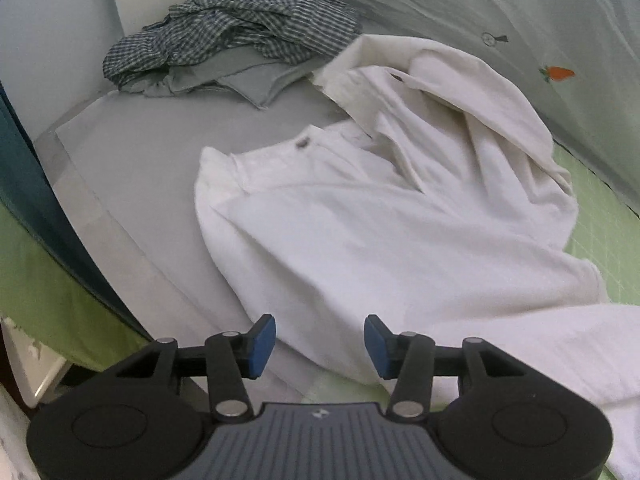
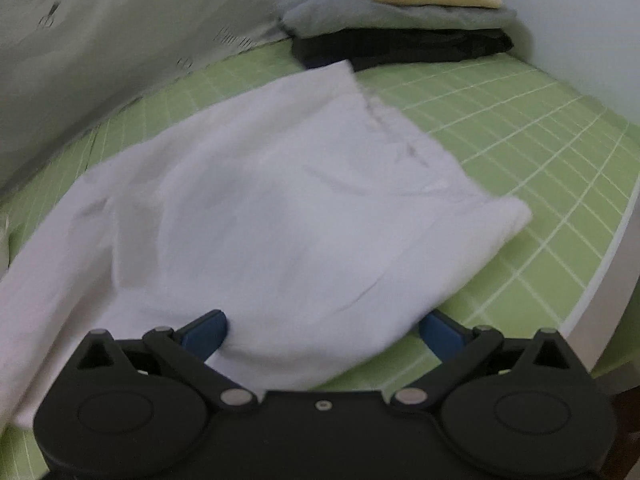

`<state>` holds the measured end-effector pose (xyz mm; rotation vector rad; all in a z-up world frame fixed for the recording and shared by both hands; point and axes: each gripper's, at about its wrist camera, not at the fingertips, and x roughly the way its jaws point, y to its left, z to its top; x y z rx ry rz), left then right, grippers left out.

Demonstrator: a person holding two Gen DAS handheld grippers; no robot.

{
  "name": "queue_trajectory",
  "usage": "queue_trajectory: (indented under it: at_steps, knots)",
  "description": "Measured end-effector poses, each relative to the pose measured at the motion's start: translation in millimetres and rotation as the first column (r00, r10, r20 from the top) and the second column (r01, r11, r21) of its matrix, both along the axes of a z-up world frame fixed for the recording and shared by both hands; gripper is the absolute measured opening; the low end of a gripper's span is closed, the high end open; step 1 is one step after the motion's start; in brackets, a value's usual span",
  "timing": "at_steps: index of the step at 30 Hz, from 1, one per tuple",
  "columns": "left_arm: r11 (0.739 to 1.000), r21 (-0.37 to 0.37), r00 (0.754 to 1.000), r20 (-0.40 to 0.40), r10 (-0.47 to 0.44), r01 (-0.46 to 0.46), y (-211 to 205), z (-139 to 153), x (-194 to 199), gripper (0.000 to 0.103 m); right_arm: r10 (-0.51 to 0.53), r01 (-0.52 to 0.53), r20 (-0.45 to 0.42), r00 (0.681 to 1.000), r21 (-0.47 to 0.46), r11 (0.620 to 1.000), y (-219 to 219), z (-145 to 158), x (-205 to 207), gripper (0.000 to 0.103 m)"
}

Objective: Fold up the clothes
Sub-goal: 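Grasp the white shirt hem with the right gripper and drag it across the mat, then release the white shirt with the right gripper while the left gripper grasps the trousers waistband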

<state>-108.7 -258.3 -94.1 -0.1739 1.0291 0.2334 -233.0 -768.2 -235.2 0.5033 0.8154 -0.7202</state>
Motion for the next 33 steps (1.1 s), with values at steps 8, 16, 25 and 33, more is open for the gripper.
queue_trajectory:
  at_steps: [8,16,25,33]
  knots:
    - [1.0,0.03,1.0,-0.017,-0.002,0.003,-43,3,-18,0.051,-0.076,0.078,0.045,0.996,-0.042,0.996,-63,5,-17,0.024]
    - [0.999,0.049,1.0,-0.018,0.017,-0.016,-47,3,-7,0.051,-0.154,0.156,0.026,0.988,-0.217,0.964,-106,23,-46,0.004]
    - [0.992,0.079,0.995,-0.029,0.099,-0.097,0,1,22,0.065,-0.261,0.195,-0.199,0.944,-0.301,0.934,-136,12,-49,0.033]
    - [0.997,0.045,0.992,-0.099,0.073,-0.068,54,-22,81,0.078,-0.235,0.17,-0.17,0.957,-0.328,0.929,-65,36,-4,0.097]
